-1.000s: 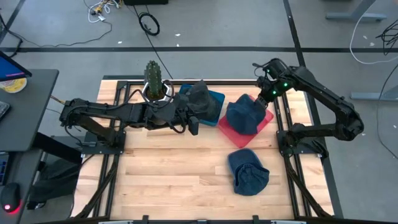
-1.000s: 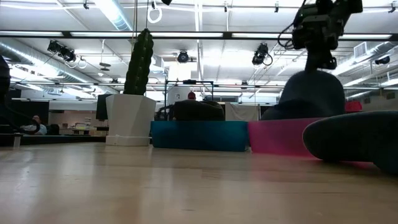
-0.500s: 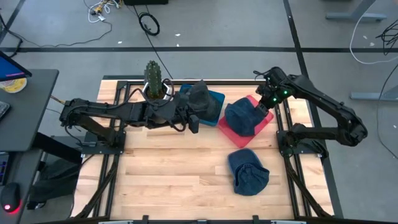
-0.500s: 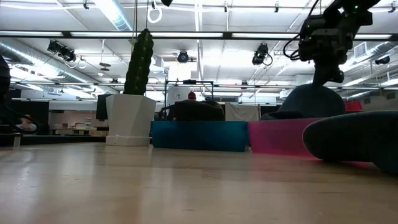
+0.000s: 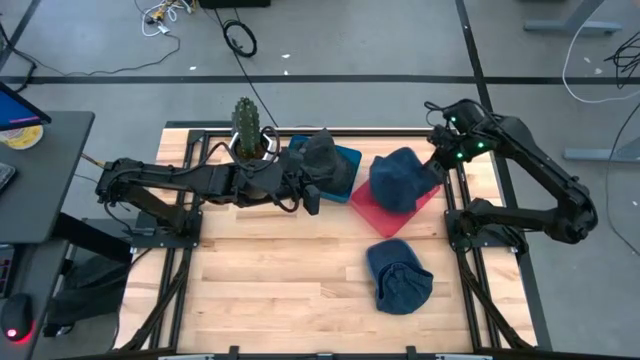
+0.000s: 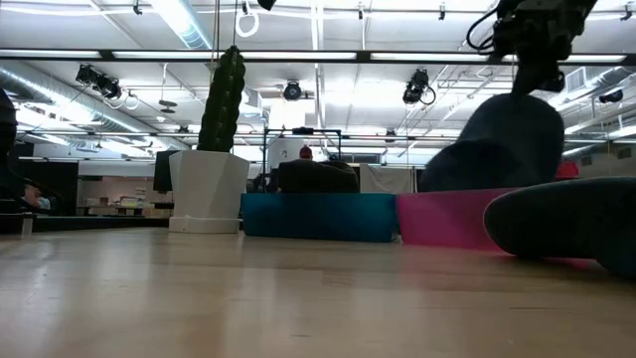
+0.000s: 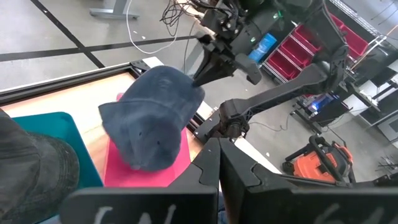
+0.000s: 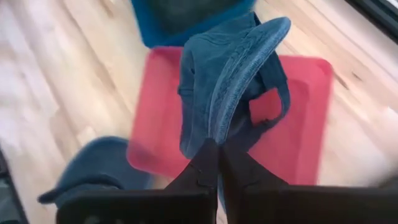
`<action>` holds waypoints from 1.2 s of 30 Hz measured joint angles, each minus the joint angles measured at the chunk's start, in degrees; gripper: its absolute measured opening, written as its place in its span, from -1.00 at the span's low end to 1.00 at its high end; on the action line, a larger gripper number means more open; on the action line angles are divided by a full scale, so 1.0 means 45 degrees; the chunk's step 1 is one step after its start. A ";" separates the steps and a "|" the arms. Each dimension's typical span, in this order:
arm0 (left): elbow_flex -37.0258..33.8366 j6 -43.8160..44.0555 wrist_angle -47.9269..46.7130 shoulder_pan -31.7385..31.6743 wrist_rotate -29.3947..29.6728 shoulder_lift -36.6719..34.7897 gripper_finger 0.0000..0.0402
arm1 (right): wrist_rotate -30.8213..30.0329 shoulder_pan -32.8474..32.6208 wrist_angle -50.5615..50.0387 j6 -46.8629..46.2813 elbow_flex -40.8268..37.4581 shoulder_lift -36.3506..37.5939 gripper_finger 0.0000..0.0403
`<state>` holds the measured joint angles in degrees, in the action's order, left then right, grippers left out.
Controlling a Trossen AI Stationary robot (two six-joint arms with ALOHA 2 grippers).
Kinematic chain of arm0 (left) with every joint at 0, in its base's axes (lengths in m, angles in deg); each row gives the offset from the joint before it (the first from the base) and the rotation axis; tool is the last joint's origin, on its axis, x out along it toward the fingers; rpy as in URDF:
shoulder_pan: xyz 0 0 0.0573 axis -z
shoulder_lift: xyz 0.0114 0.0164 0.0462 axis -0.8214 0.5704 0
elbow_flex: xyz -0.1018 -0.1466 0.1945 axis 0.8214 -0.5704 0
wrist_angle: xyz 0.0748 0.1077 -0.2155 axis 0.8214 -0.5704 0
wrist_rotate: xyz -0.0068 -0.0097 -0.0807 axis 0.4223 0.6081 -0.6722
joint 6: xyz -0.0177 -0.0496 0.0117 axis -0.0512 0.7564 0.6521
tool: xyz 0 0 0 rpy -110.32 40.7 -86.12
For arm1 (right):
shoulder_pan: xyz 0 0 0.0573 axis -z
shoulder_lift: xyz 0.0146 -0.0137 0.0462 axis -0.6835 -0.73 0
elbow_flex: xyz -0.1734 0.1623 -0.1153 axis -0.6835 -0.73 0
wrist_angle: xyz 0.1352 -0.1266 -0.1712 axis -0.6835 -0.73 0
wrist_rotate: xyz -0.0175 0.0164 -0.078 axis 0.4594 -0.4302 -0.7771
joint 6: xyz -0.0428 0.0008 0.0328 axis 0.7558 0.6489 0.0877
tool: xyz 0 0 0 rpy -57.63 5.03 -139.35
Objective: Pick & Place hat
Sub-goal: Put the left blue cap into the pink bin
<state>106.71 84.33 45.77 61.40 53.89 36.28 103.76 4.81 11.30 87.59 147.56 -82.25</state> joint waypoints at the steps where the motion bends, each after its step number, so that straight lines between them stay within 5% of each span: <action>1: 0.0000 -0.0002 0.0000 0.0000 0.0002 0.0000 -0.99 | -0.0228 0.0000 -0.0298 0.0028 0.0118 0.0028 -1.00; 27: 0.0000 0.0005 -0.0005 0.0000 0.0005 0.0000 -0.99 | -0.0945 -0.0010 -0.1572 0.0121 0.0028 -0.1324 -1.00; 36: 0.0000 -0.0199 -0.0005 0.0000 0.0005 0.0000 -0.99 | 0.0295 -0.0010 -0.0636 0.0064 -0.0186 -0.1889 -1.00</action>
<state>106.71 83.44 45.75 61.40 53.91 36.28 105.09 4.76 8.44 87.88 146.72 -90.76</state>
